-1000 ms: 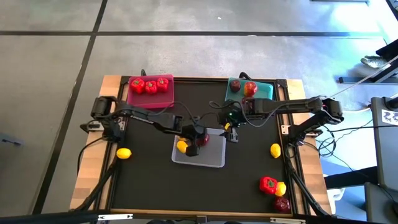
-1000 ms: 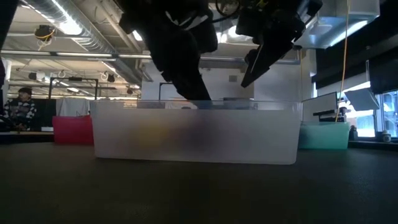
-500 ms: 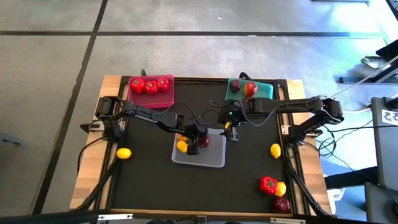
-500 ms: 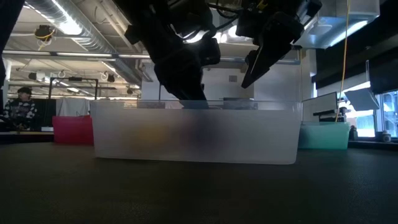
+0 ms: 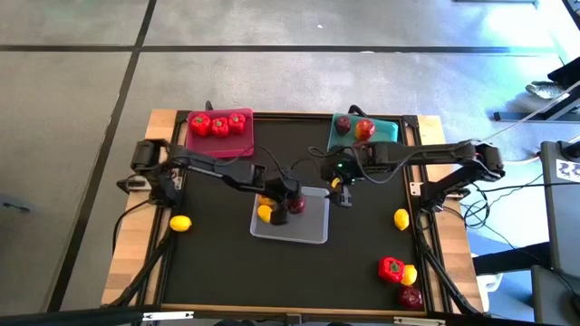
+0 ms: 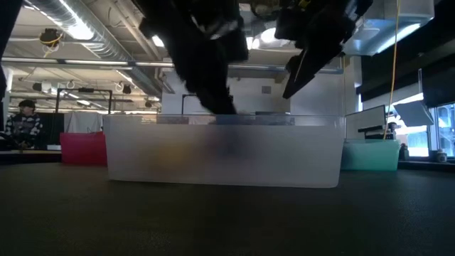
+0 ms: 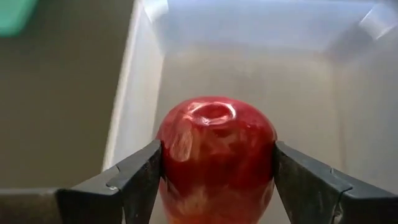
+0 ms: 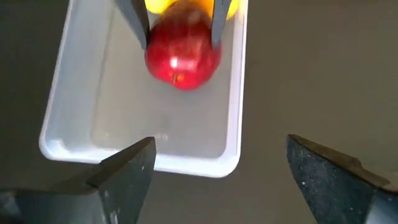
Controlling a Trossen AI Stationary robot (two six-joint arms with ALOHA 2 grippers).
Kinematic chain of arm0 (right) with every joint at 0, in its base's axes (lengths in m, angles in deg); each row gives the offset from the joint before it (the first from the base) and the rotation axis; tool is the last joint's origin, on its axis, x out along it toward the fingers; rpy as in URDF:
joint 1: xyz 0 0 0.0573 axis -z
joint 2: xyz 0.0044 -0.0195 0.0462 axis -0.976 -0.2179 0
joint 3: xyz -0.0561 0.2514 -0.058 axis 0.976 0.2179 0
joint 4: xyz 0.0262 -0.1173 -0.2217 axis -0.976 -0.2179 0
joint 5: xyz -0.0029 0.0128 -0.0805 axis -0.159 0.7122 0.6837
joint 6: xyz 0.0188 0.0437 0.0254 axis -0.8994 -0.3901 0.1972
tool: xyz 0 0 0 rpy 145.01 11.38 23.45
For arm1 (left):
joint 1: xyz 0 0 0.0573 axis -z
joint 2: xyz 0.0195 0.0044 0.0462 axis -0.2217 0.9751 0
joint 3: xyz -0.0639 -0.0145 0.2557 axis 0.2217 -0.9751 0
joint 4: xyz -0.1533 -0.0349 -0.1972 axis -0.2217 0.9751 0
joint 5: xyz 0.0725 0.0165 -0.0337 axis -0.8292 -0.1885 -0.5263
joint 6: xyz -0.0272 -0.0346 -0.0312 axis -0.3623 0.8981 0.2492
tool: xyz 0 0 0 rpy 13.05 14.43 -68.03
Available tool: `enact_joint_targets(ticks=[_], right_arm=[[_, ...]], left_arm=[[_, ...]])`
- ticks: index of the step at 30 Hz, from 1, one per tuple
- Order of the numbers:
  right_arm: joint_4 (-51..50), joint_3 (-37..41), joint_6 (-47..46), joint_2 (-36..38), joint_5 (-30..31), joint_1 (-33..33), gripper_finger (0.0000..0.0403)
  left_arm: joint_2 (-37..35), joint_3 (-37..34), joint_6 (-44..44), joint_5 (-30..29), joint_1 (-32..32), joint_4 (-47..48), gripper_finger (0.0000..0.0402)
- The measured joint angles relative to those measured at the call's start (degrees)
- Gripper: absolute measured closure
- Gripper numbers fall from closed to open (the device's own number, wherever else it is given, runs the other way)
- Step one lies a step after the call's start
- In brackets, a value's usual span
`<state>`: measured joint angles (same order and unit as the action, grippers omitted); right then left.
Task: Sort produce into baskets
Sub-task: Put the apple into the blue bin
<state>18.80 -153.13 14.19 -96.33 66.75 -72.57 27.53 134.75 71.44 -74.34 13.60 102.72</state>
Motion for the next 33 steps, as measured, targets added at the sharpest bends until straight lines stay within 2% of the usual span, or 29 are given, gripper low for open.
enact_joint_targets(ticks=[8, 10, 13, 18, 25, 33], right_arm=[[-2.10, 0.20, -1.95, 6.10, -1.01, 0.00, 0.0047], [-0.25, 1.38, -2.18, 7.87, -1.02, 0.00, 0.0047], [8.31, 4.82, -3.92, 10.26, -1.03, 0.00, 0.0047], [16.60, 9.07, -7.40, 11.25, -1.16, 0.00, 0.0047], [18.48, 9.05, -7.90, 10.33, 1.00, 0.04, 0.0047], [19.49, 9.10, -7.04, 9.46, 0.52, 0.04, 0.0042]], left_arm=[[-9.24, -0.07, 0.00, -2.66, -0.02, -1.18, 0.0134], [-11.15, -0.07, 0.10, -4.07, -0.02, -1.76, 0.0133], [-12.95, -0.07, 1.07, -6.36, -0.04, -3.07, 0.0133], [-14.10, -0.02, 2.05, -6.92, -0.04, -6.09, 0.0133], [-14.01, -0.02, 2.03, -6.99, -0.08, -6.01, 0.0130], [-14.01, -0.02, 2.21, -7.01, -0.11, -7.83, 0.0130]])
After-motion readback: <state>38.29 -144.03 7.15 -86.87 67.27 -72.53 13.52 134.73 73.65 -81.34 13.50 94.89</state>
